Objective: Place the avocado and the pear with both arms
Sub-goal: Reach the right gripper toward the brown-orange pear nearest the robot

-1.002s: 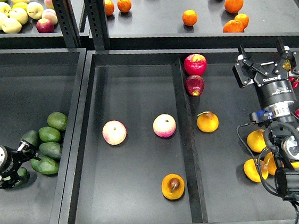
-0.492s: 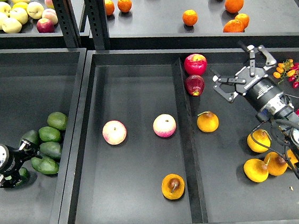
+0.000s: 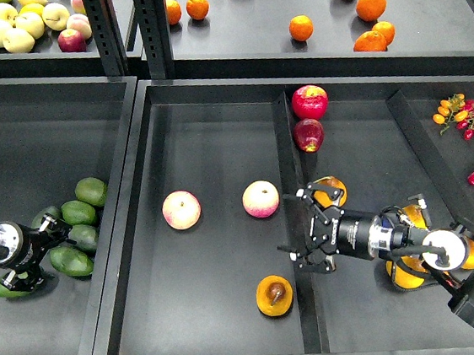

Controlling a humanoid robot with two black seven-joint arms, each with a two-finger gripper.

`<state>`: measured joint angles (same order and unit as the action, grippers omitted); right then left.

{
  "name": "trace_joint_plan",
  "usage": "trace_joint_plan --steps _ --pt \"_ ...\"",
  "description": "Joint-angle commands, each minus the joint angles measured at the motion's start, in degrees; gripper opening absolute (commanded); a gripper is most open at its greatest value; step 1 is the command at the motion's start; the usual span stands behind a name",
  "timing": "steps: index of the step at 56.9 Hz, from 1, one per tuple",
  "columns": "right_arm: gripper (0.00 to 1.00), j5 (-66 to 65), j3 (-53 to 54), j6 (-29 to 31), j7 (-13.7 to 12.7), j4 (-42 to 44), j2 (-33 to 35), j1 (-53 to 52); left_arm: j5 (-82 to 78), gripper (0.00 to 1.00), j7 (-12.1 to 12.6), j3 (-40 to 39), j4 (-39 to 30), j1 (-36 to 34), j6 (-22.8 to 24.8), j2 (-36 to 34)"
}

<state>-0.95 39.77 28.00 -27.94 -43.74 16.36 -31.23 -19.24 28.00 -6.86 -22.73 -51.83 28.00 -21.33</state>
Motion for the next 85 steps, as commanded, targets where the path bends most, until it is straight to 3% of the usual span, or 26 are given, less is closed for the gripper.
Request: trace_joint_plan --steps 1,15,37,60,85 --pt "0.99 -0.19 -4.41 0.0 -0.06 0.23 2.44 -2.25 0.0 0.83 0.0 -0.17 0.05 -0.29 0.0 0.14" --pt "0.99 -0.46 -17.43 0.0 -0.06 1.11 4.65 -7.18 0.0 0.84 0.0 -0.17 0.05 -0.56 0.0 0.85" --pt "0.99 -3.09 -29.48 0.0 -0.06 5.33 -1.24 -14.12 0.0 0.84 0.0 -0.78 0.05 -0.64 0.0 1.81" --pt "0.99 -2.83 -33.79 0.0 -0.06 10.69 -9.5 -15.7 0.08 0.85 0.0 -2.28 0.14 -0.64 0.0 3.13" --pt "0.99 -2.66 -35.11 0.0 -0.06 11.75 -10.3 -15.88 0.35 0.86 0.0 -2.98 0.05 -0.56 0.0 3.13"
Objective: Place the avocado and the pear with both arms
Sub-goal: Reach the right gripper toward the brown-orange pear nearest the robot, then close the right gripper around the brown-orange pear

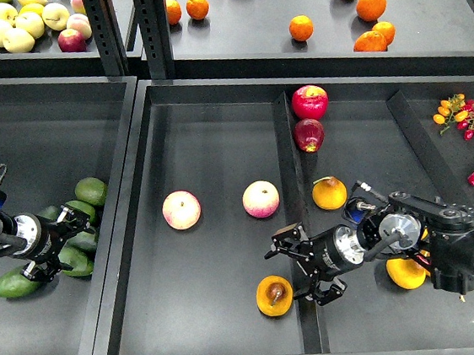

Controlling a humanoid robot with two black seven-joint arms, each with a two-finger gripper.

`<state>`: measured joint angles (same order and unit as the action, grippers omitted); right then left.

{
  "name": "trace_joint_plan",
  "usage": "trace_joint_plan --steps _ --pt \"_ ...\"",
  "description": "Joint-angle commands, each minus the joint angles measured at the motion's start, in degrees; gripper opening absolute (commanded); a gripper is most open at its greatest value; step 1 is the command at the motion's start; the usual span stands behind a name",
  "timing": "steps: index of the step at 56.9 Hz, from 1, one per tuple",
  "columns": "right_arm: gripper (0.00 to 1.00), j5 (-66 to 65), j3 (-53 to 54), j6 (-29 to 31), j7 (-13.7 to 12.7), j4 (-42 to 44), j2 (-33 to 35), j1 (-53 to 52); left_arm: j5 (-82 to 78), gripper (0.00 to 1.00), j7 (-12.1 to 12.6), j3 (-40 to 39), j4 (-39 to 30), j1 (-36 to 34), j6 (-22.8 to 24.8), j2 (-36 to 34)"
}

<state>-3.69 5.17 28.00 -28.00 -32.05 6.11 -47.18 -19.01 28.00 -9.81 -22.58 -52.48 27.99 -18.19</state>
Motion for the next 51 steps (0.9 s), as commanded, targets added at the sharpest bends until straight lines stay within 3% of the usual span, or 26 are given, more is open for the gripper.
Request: trace_joint_plan --steps 1,38,51 --pt "0.99 0.18 -0.85 0.0 0.0 0.14 -0.13 0.07 0.11 0.86 0.0 -0.03 -0.09 0.01 0.01 0.0" --pt "0.95 0.53 -1.47 0.0 0.0 2.87 -2.94 0.77 0.11 0.87 0.0 -0.65 -0.36 0.18 0.01 0.09" --pt "0.85 1.14 -1.47 0.0 0.0 2.87 -2.94 0.95 0.11 0.87 0.0 -0.65 -0.44 0.45 0.01 0.09"
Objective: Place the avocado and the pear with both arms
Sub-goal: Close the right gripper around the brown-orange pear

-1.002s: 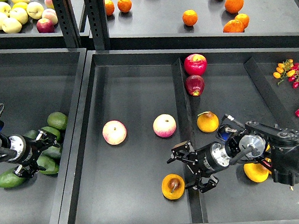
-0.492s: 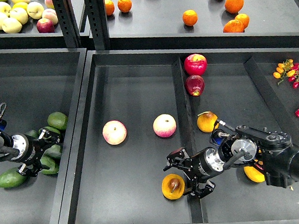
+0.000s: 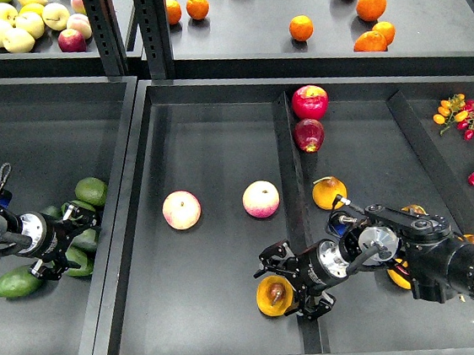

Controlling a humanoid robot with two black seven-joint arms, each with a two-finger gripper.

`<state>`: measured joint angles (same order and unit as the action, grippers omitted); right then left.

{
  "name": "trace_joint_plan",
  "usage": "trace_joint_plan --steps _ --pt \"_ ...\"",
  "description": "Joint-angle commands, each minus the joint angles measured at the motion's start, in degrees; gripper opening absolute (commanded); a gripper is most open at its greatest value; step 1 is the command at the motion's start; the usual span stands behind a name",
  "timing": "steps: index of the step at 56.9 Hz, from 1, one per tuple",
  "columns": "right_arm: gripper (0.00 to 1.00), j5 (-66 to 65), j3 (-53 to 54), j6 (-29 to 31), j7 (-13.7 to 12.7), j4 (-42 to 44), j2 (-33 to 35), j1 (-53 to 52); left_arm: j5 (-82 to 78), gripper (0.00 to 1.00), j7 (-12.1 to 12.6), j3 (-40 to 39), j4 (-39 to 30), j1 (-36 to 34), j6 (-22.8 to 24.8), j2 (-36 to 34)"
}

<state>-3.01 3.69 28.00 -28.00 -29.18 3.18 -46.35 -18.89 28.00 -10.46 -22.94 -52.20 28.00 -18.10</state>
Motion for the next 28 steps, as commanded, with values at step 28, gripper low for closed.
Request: trace_joint_plan --steps 28 --pt "0.51 5.64 -0.17 0.0 0.0 0.87 0.87 1.26 -0.01 0.88 0.0 0.0 -0.18 0.6 0.0 0.09"
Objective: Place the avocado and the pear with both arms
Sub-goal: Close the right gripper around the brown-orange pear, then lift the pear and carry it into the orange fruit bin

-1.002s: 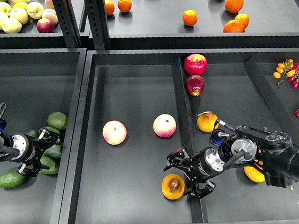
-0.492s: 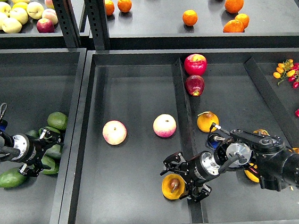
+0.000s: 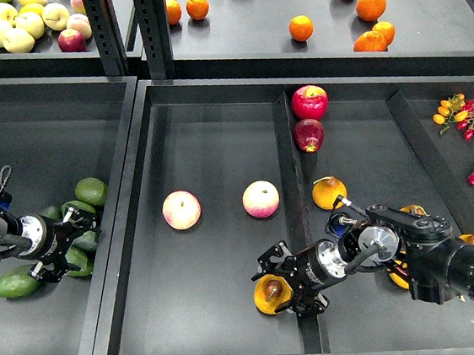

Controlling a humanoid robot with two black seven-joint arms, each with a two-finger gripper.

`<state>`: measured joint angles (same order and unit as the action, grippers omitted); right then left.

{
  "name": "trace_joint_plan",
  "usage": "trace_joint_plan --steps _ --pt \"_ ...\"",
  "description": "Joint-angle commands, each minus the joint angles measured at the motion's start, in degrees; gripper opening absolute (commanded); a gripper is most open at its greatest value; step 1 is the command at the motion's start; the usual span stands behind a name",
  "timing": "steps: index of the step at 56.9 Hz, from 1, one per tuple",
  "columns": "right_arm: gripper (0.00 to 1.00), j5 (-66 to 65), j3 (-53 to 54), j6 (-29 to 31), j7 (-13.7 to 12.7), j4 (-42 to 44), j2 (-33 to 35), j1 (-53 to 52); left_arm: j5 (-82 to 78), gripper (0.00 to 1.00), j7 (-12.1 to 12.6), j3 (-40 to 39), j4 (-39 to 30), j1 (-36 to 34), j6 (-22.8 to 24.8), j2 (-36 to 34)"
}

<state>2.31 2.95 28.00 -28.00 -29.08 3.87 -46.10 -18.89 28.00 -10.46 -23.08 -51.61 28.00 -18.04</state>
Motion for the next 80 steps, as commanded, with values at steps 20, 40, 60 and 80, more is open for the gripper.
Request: trace_joint_plan --steps 20,40,60,80 --pt "0.35 1.47 1.18 0.0 0.0 3.86 0.0 1.63 0.0 0.88 0.0 0.0 0.05 0.1 0.0 0.55" --pt "0.22 2.17 3.55 0.0 0.0 5.0 -0.09 1.72 0.0 0.89 0.0 -0.43 0.58 0.28 0.0 1.16" --pt "0.2 7.09 3.56 0.0 0.0 4.56 0.43 -2.41 0.0 0.89 0.0 -0.7 0.58 0.54 0.0 1.16" --pt "0.2 12.8 1.97 0.0 0.0 -2.38 12.2 -7.77 0.0 0.89 0.0 -0.61 0.49 0.45 0.0 1.08"
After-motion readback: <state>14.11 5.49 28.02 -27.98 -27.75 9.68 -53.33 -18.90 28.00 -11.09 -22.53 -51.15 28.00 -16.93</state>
